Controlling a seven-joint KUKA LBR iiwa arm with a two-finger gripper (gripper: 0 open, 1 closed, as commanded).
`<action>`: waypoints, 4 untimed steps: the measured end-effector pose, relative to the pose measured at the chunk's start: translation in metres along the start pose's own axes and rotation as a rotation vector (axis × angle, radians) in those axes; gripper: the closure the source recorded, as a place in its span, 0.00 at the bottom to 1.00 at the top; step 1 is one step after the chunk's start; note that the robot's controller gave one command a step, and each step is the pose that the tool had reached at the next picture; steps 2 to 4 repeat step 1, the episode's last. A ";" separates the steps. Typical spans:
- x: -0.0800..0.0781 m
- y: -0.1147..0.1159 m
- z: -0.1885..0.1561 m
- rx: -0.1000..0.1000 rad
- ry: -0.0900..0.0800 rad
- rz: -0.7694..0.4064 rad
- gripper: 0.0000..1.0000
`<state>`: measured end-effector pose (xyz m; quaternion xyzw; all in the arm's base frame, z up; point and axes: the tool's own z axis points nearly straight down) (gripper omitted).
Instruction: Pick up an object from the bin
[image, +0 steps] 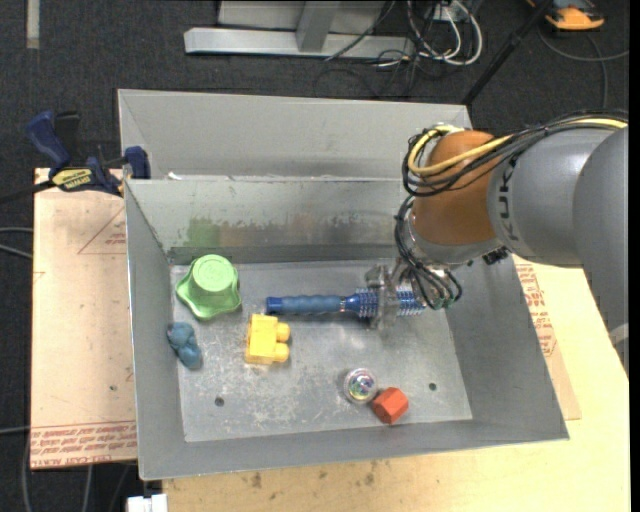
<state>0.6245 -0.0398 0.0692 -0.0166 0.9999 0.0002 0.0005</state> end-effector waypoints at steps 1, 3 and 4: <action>-0.015 -0.009 -0.179 0.001 -0.010 0.068 1.00; -0.015 -0.009 -0.179 0.001 -0.010 0.068 1.00; -0.015 -0.009 -0.179 0.001 -0.010 0.068 1.00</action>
Offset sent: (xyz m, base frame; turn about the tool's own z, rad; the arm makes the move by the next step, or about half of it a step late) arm 0.0129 -0.0102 0.1745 0.0707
